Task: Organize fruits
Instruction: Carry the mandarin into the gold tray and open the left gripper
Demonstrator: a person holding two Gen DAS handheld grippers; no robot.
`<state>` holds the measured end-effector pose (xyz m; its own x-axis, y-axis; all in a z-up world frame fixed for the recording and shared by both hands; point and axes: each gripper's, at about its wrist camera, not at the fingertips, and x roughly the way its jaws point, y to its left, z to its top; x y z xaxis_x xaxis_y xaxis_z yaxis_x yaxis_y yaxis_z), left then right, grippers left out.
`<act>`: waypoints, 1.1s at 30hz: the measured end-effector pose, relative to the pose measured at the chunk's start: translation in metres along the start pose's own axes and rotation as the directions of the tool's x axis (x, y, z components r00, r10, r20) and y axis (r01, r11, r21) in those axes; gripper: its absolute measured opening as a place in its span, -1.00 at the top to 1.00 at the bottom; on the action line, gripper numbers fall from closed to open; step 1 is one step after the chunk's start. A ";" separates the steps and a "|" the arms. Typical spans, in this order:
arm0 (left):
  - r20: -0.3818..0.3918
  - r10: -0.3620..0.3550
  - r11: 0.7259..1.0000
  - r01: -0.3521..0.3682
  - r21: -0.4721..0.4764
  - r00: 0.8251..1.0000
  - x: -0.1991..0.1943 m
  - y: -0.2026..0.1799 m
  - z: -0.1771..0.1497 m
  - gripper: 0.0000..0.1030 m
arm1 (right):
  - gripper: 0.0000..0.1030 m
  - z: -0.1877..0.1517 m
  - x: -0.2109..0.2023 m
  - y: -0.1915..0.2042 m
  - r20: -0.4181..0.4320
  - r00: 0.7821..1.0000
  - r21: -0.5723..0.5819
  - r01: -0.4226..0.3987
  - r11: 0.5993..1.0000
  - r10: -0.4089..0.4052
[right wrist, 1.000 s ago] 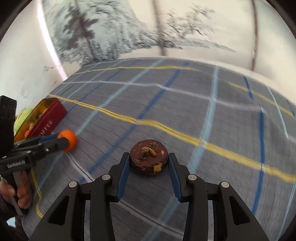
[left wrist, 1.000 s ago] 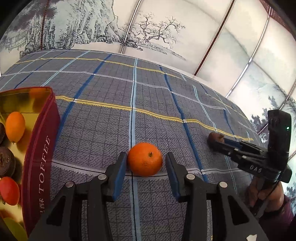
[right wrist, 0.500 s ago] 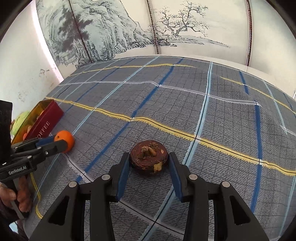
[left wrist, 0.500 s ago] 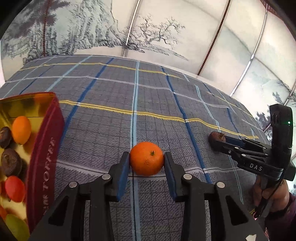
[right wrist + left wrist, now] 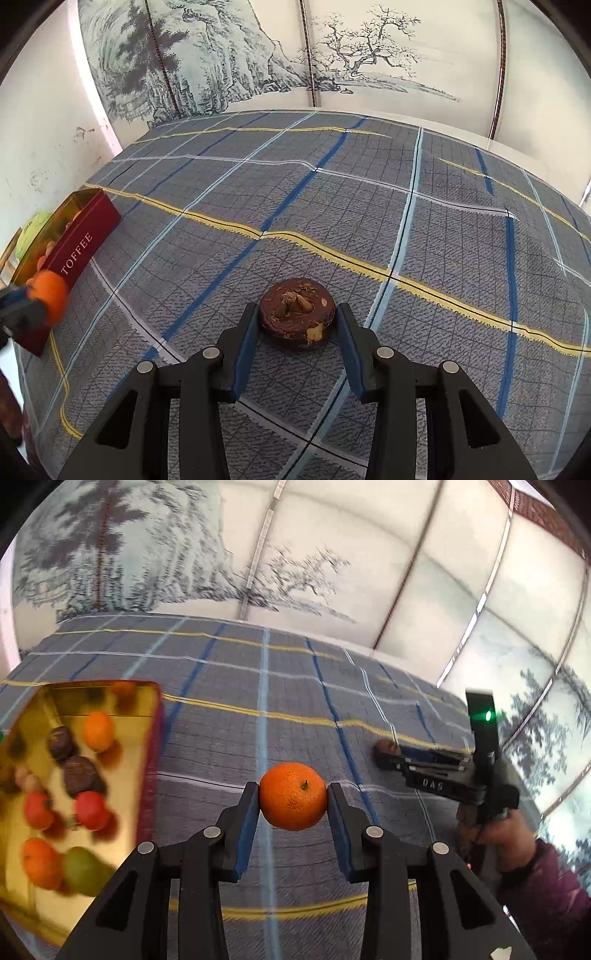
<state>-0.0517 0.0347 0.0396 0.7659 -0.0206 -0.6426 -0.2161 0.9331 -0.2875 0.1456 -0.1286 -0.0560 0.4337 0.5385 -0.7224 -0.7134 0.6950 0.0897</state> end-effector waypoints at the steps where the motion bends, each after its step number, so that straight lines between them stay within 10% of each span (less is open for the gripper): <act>1: 0.006 0.007 1.000 -0.006 -0.015 1.000 -0.007 0.007 0.002 0.36 | 0.16 0.000 0.000 0.000 0.000 1.000 -0.001 0.001 1.000 -0.001; 15: 0.019 0.243 0.965 -0.239 -0.103 0.970 -0.043 0.100 0.018 0.36 | 0.16 0.001 0.001 0.002 -0.002 1.000 -0.007 0.008 1.000 -0.008; 33: -0.079 0.262 0.962 -0.267 -0.063 0.962 0.013 0.105 0.030 0.34 | 0.16 0.000 0.001 0.004 -0.001 1.000 -0.004 0.006 1.000 -0.006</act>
<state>-0.0463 0.1431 0.0228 0.6323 0.1965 -0.7494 -0.4504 0.8803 -0.1492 0.1432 -0.1257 -0.0561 0.4373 0.5336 -0.7239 -0.7127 0.6965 0.0829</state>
